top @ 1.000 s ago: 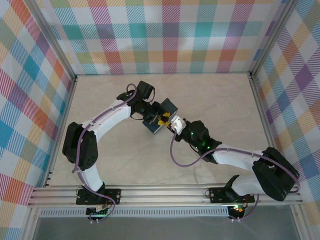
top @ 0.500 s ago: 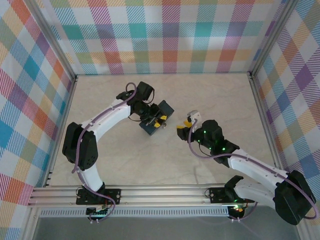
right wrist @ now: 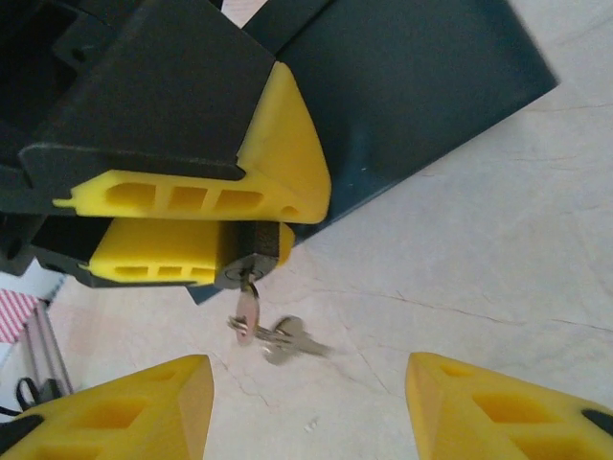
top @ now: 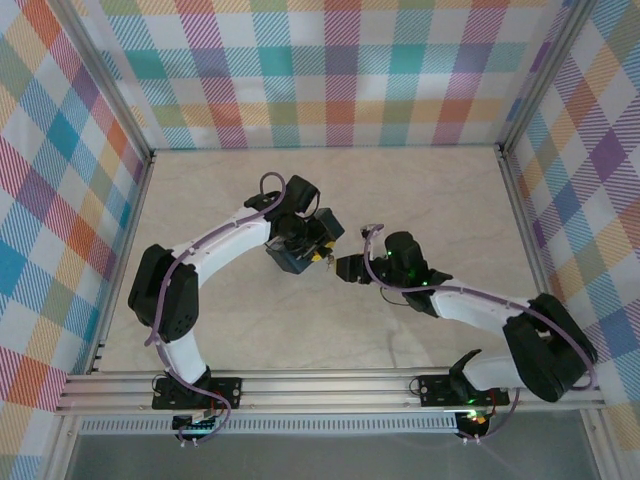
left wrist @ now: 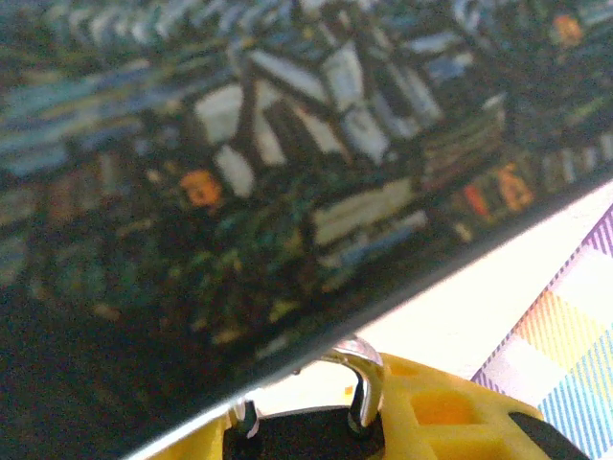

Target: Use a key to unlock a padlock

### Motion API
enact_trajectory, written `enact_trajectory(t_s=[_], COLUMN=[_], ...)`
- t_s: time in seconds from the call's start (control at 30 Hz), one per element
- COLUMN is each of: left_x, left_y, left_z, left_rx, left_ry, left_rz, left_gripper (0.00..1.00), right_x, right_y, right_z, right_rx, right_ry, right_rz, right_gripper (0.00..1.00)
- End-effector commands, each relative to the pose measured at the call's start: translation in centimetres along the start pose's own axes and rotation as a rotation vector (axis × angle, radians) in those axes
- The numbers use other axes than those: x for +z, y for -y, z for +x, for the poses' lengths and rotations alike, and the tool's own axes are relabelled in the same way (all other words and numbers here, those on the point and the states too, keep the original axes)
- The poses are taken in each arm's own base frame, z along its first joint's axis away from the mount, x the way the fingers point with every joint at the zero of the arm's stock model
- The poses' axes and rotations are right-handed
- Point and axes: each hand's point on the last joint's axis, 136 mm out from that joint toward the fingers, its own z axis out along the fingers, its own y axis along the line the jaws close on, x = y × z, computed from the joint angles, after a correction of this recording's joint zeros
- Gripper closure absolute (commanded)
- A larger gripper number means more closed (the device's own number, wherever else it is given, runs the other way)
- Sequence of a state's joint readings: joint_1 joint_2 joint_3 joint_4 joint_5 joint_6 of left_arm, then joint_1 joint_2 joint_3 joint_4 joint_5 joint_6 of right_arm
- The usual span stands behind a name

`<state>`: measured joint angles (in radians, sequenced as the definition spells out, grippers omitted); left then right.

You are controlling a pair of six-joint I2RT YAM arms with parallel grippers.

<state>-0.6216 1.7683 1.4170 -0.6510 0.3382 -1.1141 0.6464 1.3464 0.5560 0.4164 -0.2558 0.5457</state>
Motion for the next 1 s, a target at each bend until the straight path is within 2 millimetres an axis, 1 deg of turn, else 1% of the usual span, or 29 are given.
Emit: enact_trajectory(t_s=[0.0, 0.13, 0.2, 0.33, 0.43, 0.53, 0.6, 0.7, 0.73, 0.9, 0.97], left_x=[0.4, 0.4, 0.3, 0.0, -0.2, -0.6, -1.0, -1.7, -1.9, -3.5, -4.4], left_y=[1.2, 1.4, 1.7, 2.1, 2.4, 2.8, 2.9, 2.0, 1.6, 0.1, -0.5], left_z=[0.1, 0.3, 0.4, 0.8, 1.0, 1.3, 1.3, 0.8, 0.6, -0.7, -1.4], left_rx=[0.002, -0.002, -0.004, -0.008, -0.016, -0.018, -0.008, 0.023, 0.033, 0.049, 0.057], left_ry=[0.004, -0.009, -0.017, -0.031, -0.043, -0.055, -0.050, -0.014, -0.001, 0.053, 0.064], left_rz=[0.043, 0.052, 0.065, 0.084, 0.102, 0.120, 0.120, 0.071, 0.054, 0.011, 0.001], left_gripper=[0.95, 0.95, 0.95, 0.95, 0.95, 0.95, 0.88, 0.68, 0.66, 0.60, 0.60], right_x=[0.7, 1.2, 1.4, 2.0, 2.6, 2.9, 2.9, 2.8, 2.8, 2.5, 2.4], right_y=[-1.5, -2.0, -1.7, -1.7, -2.0, -2.1, -2.2, -2.1, -1.9, -0.8, -0.5], right_z=[-1.7, -2.6, -2.9, -3.4, -3.6, -3.8, -3.9, -3.7, -3.5, -2.3, -1.9], right_rx=[0.069, 0.068, 0.067, 0.067, 0.077, 0.091, 0.097, 0.085, 0.079, 0.020, -0.013], right_ry=[0.076, 0.115, 0.132, 0.153, 0.159, 0.176, 0.184, 0.180, 0.172, 0.116, 0.086], right_rz=[-0.103, -0.140, -0.131, -0.142, -0.178, -0.202, -0.209, -0.205, -0.188, -0.109, -0.082], right_gripper=[0.44, 0.44, 0.44, 0.48, 0.57, 0.74, 0.81, 0.87, 0.88, 0.92, 0.93])
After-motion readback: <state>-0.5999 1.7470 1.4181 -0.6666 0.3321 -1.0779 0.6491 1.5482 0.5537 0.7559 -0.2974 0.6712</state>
